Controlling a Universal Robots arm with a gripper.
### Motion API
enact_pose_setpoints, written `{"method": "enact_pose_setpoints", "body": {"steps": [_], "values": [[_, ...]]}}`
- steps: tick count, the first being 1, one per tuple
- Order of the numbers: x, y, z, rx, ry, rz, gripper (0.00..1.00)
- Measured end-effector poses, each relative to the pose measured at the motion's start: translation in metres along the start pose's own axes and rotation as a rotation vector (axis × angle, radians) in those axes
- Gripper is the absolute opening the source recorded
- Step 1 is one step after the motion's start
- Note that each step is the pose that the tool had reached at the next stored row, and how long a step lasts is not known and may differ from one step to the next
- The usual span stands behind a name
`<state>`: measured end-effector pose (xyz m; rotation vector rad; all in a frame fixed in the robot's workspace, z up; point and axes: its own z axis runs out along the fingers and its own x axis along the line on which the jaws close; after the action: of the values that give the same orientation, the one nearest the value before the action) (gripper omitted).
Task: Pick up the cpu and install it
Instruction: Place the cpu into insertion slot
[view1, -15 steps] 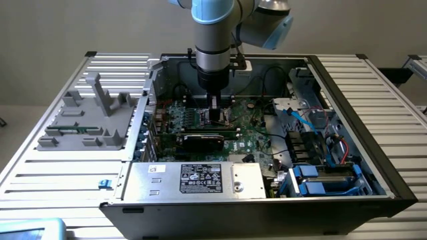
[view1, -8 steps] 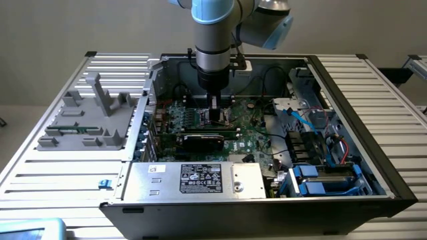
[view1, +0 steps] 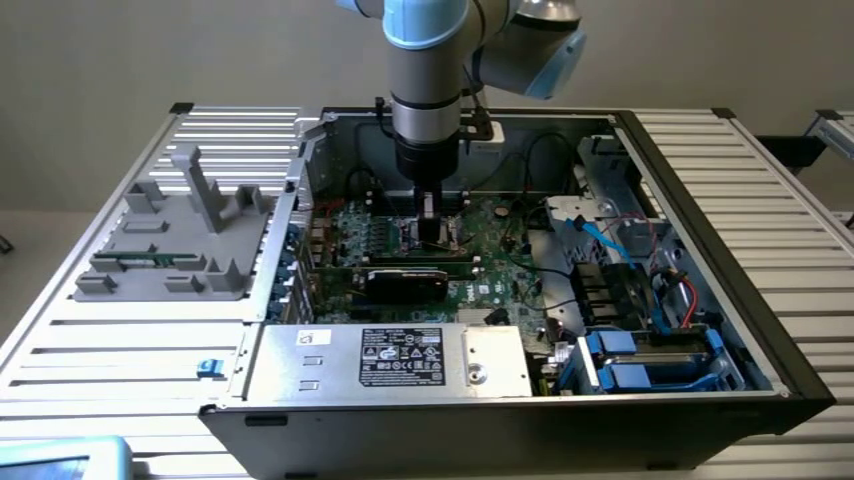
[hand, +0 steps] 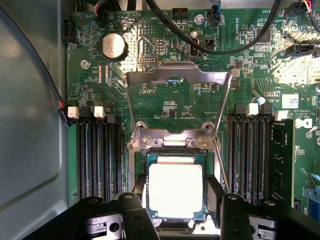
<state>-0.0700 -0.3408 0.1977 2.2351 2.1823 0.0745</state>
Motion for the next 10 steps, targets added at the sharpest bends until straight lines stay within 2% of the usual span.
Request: {"method": "enact_pose_setpoints", "body": {"steps": [10], "values": [[-0.0001, -0.0011, 0.0, -0.0037, 0.0006, 0.0, 0.55]]}}
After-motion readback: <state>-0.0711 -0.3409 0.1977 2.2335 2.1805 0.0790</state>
